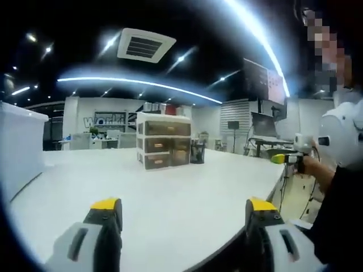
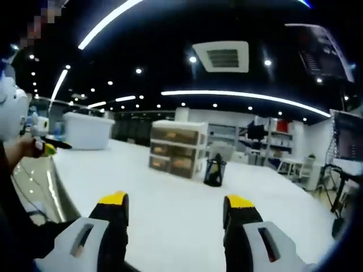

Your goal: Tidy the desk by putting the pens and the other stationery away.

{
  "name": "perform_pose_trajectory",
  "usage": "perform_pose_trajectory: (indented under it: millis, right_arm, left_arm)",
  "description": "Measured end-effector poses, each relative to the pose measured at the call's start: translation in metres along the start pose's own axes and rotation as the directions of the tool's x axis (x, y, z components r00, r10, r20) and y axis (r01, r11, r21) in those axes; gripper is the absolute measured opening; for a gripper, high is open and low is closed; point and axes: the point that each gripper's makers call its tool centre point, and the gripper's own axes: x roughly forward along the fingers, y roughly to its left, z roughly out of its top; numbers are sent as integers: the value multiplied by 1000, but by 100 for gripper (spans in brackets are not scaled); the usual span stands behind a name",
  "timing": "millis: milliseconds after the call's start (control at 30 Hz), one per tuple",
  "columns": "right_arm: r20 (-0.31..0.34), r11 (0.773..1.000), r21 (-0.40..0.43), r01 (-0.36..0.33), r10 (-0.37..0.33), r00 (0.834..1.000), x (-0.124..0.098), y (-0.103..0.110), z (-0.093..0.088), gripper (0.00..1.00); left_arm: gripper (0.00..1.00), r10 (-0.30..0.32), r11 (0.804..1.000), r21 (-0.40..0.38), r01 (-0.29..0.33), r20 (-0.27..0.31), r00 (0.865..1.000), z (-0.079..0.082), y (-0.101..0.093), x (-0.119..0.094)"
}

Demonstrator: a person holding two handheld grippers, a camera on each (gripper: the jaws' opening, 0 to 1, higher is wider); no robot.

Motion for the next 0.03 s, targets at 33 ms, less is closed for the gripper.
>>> perform_pose_trajectory:
  millis: [33]
  right_arm:
    - [0,1000,0,0,0,1000,0,0,0,64]
  left_arm:
    - [88,1,1000,2,-1,2,1000,1,0,-1]
